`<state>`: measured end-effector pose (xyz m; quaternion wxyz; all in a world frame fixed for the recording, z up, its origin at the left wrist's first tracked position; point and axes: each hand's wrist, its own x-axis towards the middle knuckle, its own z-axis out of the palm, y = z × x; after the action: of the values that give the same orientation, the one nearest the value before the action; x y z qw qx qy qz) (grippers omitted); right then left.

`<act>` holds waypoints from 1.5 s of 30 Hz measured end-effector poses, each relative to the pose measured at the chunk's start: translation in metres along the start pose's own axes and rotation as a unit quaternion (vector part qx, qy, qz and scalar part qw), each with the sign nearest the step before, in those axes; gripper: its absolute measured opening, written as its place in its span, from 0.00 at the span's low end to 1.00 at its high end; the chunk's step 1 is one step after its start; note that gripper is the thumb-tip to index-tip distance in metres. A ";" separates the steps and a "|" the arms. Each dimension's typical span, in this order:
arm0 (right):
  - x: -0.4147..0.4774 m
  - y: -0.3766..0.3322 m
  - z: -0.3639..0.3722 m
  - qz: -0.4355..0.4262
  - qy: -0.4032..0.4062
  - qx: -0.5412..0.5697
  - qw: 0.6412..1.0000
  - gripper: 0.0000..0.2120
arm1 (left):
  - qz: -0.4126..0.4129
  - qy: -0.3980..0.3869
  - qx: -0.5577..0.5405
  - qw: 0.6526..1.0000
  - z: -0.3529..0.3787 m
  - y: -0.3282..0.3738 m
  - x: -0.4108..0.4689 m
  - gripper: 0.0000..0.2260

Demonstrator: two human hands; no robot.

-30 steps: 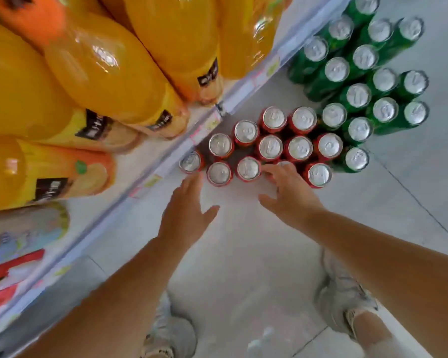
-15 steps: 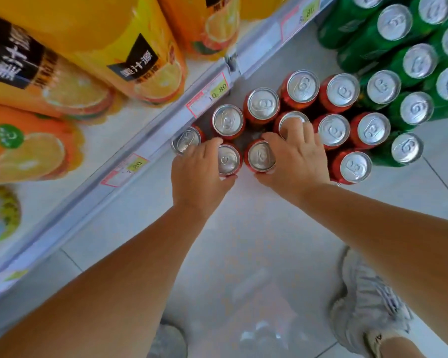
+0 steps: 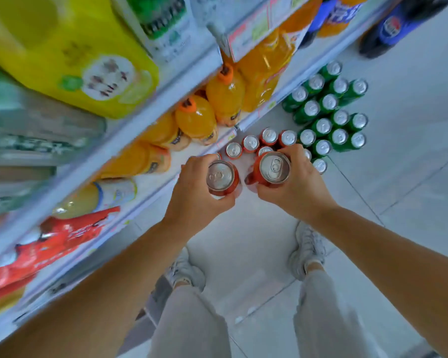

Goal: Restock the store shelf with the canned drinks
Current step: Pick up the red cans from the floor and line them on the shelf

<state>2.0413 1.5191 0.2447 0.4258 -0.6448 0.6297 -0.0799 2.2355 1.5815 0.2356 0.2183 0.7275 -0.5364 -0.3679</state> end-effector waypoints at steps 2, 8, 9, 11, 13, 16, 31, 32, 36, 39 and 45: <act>-0.036 -0.056 -0.045 -0.019 0.015 0.024 0.999 0.31 | 0.023 0.027 -0.029 0.999 -0.055 0.054 -0.029 0.29; -0.141 -0.209 -0.159 -0.077 0.004 0.107 0.991 0.30 | 0.071 0.126 -0.062 0.988 -0.217 0.191 -0.113 0.26; -0.155 -0.232 -0.172 -0.100 -0.005 0.119 0.988 0.30 | 0.084 0.146 -0.063 0.984 -0.240 0.208 -0.129 0.26; -0.183 -0.279 -0.194 -0.159 0.001 0.129 0.979 0.28 | 0.104 0.178 -0.057 0.977 -0.282 0.236 -0.155 0.26; -0.206 -0.323 -0.213 -0.222 0.010 0.137 0.965 0.26 | 0.118 0.208 -0.047 0.970 -0.321 0.258 -0.178 0.29; -0.232 -0.387 -0.232 -0.315 0.011 0.143 0.938 0.26 | 0.139 0.264 -0.058 0.953 -0.376 0.287 -0.215 0.30; -0.284 -0.606 -0.211 -0.507 -0.013 0.185 0.841 0.27 | 0.131 0.529 -0.222 0.809 -0.536 0.291 -0.335 0.23; -0.282 -0.617 -0.205 -0.507 -0.014 0.181 0.843 0.28 | 0.125 0.541 -0.227 0.800 -0.538 0.286 -0.338 0.23; -0.266 -0.658 -0.187 -0.500 -0.018 0.152 0.852 0.28 | 0.103 0.577 -0.220 0.780 -0.547 0.270 -0.349 0.23; -0.255 -0.679 -0.172 -0.496 -0.038 0.126 0.858 0.27 | 0.092 0.588 -0.214 0.775 -0.554 0.261 -0.354 0.22; -0.244 -0.696 -0.145 -0.475 -0.049 0.119 0.871 0.31 | 0.098 0.591 -0.218 0.770 -0.563 0.255 -0.357 0.24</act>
<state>2.4192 1.5600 0.8933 0.4403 -0.8137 0.2117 -0.3150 2.4558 1.7905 0.8823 0.6801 0.6776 -0.2751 0.0508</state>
